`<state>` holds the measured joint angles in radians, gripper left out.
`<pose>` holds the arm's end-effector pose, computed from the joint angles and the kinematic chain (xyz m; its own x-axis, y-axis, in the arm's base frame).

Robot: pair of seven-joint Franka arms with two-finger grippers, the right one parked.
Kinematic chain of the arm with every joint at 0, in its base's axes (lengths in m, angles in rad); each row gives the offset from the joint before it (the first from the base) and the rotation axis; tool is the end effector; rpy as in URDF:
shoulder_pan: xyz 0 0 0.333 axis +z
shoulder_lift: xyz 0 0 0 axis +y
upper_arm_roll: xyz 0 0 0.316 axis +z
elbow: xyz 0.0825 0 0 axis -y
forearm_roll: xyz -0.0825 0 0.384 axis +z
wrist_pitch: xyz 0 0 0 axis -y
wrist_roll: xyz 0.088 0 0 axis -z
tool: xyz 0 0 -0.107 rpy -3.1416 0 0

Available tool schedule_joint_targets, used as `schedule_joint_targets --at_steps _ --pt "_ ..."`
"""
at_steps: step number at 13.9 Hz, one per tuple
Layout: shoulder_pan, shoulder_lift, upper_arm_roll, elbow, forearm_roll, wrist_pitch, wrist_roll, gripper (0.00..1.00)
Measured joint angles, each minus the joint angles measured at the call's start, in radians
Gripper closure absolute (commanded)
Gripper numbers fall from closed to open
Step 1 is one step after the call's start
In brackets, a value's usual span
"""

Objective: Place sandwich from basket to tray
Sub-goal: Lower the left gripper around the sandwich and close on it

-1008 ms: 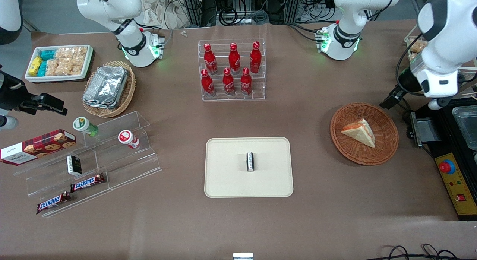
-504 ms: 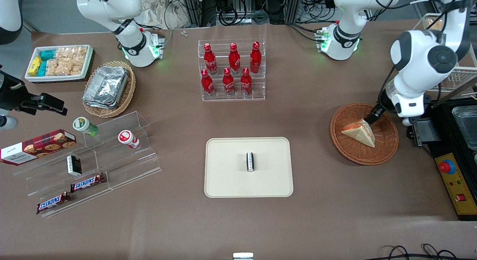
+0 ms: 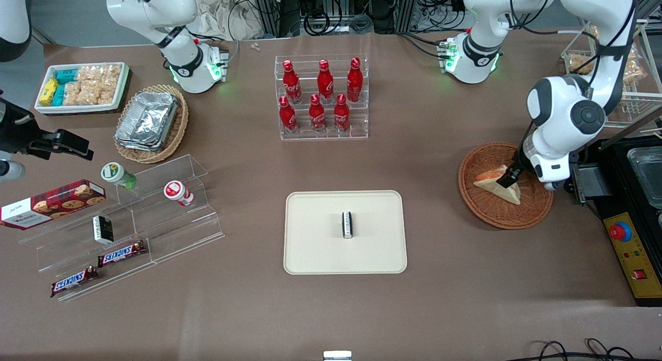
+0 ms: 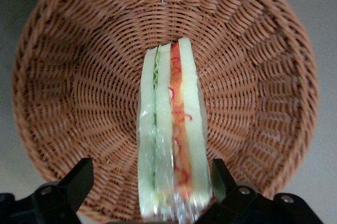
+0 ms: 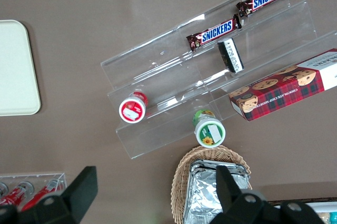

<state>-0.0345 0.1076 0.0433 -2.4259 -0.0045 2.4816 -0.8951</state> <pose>0.4854 0.0045 0.2589 0.6150 0.7879 -0.0308 0.7868 -0.6158 -0.0417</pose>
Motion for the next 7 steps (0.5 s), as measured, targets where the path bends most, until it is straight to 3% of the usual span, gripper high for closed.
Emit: schedule_joint_targets --at_steps 3,4,5,6,7 --pt "0.000 0.064 0.002 0.000 -0.002 0.054 0.000 0.03" --pt "0.000 0.077 0.002 0.000 -0.003 0.064 0.001 0.15" --pt "0.000 0.086 0.002 0.001 -0.004 0.074 0.001 0.37" --pt "0.000 0.090 0.002 0.002 -0.010 0.081 0.001 0.79" --pt "-0.001 0.092 0.001 0.003 -0.022 0.086 0.001 1.00"
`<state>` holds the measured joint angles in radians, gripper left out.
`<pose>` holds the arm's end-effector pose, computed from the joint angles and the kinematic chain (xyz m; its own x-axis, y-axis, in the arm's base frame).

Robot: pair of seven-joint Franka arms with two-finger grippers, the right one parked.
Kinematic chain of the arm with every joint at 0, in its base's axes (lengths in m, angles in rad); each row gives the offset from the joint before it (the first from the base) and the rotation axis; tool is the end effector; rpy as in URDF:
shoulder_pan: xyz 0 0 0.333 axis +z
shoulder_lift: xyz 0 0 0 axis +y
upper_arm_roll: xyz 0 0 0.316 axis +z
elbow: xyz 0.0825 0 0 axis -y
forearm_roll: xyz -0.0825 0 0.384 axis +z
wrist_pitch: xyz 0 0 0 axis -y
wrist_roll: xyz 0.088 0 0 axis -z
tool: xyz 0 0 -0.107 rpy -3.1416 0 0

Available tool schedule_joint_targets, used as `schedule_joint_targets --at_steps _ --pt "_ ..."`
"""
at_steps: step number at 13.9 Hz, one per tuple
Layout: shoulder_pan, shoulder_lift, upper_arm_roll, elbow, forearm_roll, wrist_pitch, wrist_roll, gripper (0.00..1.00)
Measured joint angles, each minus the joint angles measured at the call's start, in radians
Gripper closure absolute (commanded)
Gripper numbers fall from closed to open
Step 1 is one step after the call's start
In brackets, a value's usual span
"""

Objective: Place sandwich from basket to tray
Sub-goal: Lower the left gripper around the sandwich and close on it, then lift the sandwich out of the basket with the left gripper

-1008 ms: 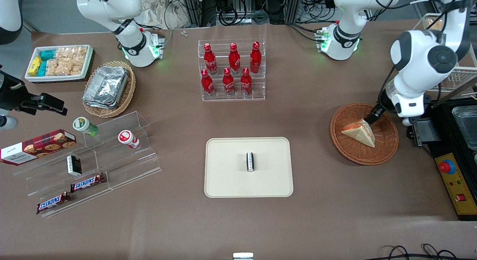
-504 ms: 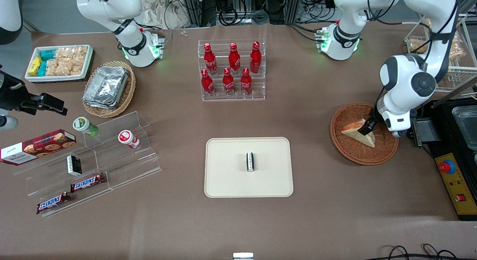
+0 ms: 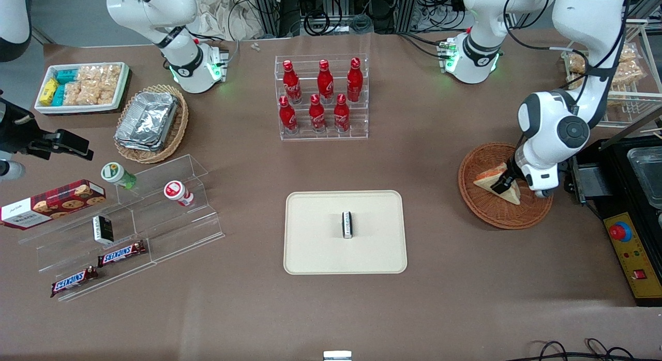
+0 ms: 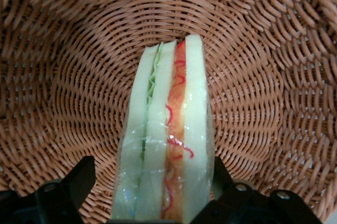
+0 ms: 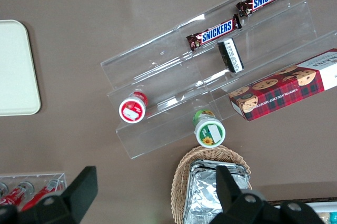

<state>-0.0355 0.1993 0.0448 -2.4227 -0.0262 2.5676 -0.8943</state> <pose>0.4877 0.0055 0.2225 0.6006 0.7987 -0.0371 0.7978 -0.6017 -0.0396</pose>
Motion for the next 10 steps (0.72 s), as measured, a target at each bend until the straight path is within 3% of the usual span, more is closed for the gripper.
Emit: schedule_joint_targets --at_steps 7,10 --pt "-0.008 -0.011 -0.004 0.019 -0.015 0.025 0.012 1.00" --pt "-0.012 -0.096 -0.025 0.029 -0.012 -0.013 0.116 1.00"
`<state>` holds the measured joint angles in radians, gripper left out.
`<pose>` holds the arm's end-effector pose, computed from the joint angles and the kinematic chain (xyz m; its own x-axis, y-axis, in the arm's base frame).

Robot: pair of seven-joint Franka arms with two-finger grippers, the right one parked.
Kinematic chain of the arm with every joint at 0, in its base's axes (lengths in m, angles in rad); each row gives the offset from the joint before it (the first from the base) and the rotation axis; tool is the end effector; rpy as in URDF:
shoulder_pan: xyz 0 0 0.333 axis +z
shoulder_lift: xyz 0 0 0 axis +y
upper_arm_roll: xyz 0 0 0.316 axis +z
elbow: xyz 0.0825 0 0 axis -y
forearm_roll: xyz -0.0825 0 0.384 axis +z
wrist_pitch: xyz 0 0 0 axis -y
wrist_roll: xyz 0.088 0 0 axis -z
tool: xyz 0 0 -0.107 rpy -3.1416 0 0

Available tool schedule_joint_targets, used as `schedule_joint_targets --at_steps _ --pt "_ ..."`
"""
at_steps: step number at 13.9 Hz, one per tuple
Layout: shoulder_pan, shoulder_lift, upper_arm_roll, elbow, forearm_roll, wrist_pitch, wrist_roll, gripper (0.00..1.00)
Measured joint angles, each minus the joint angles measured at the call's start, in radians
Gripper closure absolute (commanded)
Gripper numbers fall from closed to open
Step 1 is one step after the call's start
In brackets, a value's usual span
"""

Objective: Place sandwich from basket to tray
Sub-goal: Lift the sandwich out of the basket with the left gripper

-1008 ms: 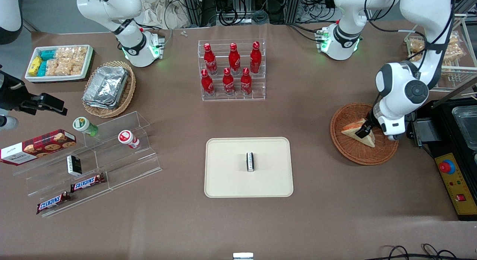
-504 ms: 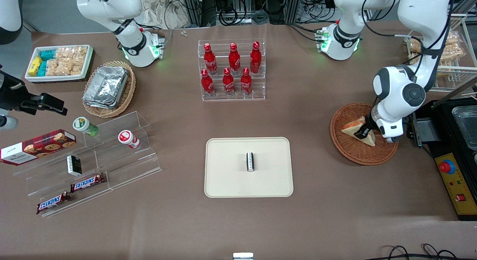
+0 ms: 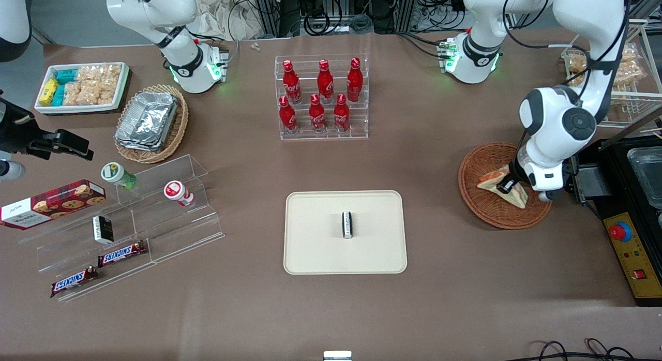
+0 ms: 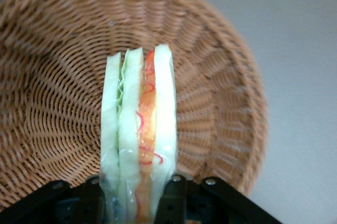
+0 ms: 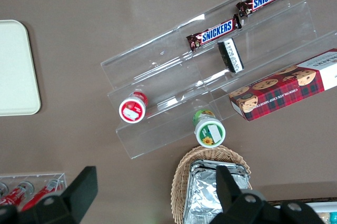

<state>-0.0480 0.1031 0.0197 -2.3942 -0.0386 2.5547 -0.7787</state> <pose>0.5050 -0.0137 0.2796 0.7089 0.7048 0.0258 0.7030 -0.7091 0.0552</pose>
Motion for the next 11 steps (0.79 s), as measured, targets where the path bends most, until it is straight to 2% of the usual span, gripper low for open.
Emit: schedule_joint_targets --at_steps 5,8,11 --pt "-0.001 -0.197 -0.006 0.076 0.001 -0.255 0.332 1.00" --pt "-0.001 -0.218 -0.017 0.273 0.001 -0.529 0.620 1.00" --pt "-0.002 -0.202 -0.102 0.405 0.001 -0.655 0.731 1.00"
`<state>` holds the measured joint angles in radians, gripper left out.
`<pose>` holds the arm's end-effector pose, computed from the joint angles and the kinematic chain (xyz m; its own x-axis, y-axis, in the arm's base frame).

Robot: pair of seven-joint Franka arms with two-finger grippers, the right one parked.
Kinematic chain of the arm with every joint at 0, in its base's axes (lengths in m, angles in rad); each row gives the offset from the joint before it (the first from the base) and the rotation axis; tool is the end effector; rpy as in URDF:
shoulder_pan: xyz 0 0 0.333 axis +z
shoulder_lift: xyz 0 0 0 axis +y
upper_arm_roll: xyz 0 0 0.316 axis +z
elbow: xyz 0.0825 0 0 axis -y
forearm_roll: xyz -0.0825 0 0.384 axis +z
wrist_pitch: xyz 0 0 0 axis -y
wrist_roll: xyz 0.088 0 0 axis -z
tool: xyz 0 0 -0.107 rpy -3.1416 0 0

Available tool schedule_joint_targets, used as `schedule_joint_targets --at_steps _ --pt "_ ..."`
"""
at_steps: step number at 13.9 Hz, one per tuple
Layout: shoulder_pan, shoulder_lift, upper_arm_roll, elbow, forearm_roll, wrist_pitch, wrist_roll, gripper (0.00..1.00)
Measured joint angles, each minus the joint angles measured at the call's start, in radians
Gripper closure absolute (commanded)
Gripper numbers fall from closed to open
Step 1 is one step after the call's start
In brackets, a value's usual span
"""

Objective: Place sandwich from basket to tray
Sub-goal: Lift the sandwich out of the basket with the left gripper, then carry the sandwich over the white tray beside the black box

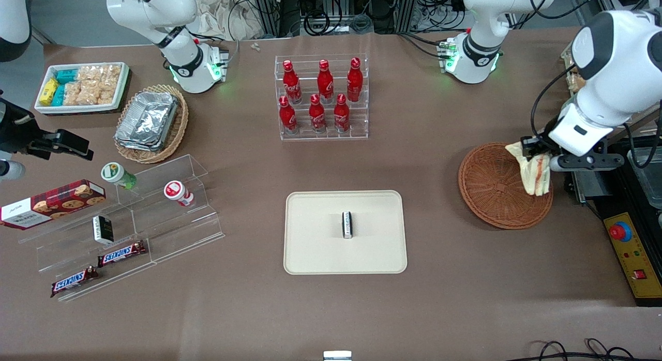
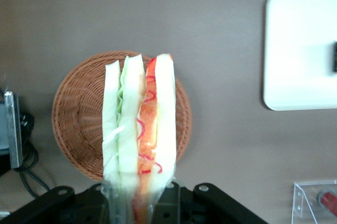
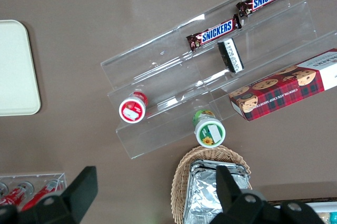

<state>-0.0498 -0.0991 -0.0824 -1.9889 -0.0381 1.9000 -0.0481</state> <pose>0.5253 -0.0739 0.5073 0.9974 -0.0714 0.0084 -0.0716 -0.9970 0.0285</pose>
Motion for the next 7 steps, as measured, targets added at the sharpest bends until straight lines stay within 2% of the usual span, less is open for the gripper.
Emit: schedule_joint_targets --at_steps 4,6,7 --pt "-0.007 0.071 -0.202 0.062 -0.001 -0.006 -0.027 1.00" --pt "-0.009 0.143 -0.298 0.108 0.015 -0.007 -0.140 1.00" --pt "-0.010 0.197 -0.344 0.143 0.056 -0.007 -0.216 1.00"
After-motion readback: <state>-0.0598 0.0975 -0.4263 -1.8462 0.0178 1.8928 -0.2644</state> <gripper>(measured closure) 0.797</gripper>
